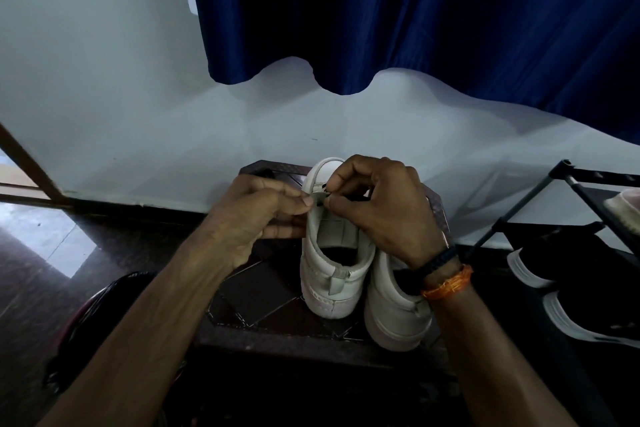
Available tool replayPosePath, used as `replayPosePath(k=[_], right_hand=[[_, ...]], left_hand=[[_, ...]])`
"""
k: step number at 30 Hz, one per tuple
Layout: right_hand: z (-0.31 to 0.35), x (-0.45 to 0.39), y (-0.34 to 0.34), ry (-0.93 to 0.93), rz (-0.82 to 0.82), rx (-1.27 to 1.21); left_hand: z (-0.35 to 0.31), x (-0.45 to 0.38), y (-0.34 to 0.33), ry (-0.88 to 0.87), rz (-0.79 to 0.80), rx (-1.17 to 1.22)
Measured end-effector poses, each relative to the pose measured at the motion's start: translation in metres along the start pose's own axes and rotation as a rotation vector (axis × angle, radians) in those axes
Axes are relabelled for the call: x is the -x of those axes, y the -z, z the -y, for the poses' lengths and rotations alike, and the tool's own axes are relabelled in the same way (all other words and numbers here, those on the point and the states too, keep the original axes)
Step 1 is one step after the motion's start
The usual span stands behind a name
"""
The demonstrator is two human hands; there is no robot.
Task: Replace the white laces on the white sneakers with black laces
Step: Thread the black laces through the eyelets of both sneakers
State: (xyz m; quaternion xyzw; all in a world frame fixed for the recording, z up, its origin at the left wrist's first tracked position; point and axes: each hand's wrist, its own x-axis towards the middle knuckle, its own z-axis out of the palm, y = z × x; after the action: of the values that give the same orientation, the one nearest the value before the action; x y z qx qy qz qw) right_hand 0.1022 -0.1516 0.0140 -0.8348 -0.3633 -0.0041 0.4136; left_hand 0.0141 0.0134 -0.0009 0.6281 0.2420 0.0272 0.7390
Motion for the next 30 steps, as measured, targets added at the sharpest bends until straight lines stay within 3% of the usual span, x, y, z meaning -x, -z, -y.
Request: replayPosePath(k=[10, 19, 24, 30], right_hand=[[-0.002, 0.002, -0.007, 0.197, -0.006, 0.268], [-0.001, -0.001, 0.0, 0.069, -0.057, 0.179], [-0.003, 0.0, 0.007, -0.064, 0.087, 0.017], [-0.001, 0.0, 0.002, -0.066, 0.085, -0.136]], left_hand=[[0.0, 0.0, 0.0, -0.003, 0.014, 0.001], [0.0, 0.0, -0.001, -0.009, 0.007, 0.002], [0.001, -0.002, 0.001, 0.017, 0.014, 0.038], [0.001, -0.002, 0.001, 0.017, 0.029, 0.045]])
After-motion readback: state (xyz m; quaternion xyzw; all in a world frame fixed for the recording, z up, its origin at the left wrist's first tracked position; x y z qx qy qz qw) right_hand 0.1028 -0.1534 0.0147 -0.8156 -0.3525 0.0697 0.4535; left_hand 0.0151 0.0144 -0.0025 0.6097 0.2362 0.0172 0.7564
